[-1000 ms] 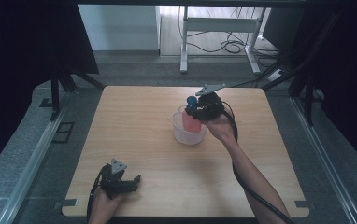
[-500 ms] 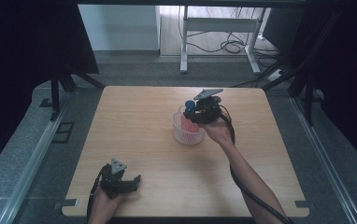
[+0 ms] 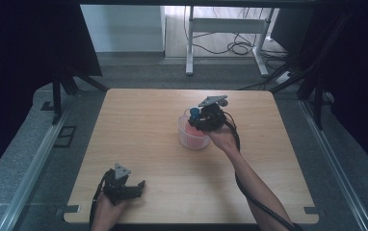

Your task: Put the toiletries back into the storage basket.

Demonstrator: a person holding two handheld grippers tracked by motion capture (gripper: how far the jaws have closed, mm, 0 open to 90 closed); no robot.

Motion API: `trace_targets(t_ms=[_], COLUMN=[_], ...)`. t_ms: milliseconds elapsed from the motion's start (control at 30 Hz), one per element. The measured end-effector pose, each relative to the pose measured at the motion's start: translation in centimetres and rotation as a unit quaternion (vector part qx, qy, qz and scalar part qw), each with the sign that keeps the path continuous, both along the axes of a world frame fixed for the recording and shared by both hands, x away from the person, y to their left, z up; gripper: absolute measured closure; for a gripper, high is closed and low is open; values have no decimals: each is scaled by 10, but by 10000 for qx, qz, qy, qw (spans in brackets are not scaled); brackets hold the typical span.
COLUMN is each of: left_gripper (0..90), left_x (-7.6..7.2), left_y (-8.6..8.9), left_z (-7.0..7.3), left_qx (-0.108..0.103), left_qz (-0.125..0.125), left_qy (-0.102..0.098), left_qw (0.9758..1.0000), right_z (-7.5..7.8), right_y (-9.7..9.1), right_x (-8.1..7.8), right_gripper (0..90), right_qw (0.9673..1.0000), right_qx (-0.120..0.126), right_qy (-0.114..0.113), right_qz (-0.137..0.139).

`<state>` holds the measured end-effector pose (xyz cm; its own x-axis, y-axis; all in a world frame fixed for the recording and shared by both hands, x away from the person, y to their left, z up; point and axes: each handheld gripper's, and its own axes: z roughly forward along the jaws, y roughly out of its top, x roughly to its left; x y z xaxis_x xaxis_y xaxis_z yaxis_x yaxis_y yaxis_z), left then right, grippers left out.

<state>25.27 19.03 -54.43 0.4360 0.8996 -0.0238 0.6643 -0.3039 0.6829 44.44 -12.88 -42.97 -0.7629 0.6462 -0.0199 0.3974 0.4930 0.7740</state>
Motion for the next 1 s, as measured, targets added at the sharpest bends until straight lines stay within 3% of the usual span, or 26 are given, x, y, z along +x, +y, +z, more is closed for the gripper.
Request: trace_targets(t_ms=[533,700,1000], left_gripper=[106,106,106], left_x=[0,0,0], left_y=[0,0,0], left_z=[0,0,0], left_qx=[2,1,2], left_qz=[-2,-1,-9], left_qy=[10,8,4], left_qw=[10000,10000,10000], right_z=[-6,-8,-8], right_y=[-10,-9,-11], right_x=[2,1,1], right_gripper=[496,473,325], right_qw=[9997,9998,9998], right_qx=[124,87,151], right_qy=[212,177,108], right_qz=[41,52,85])
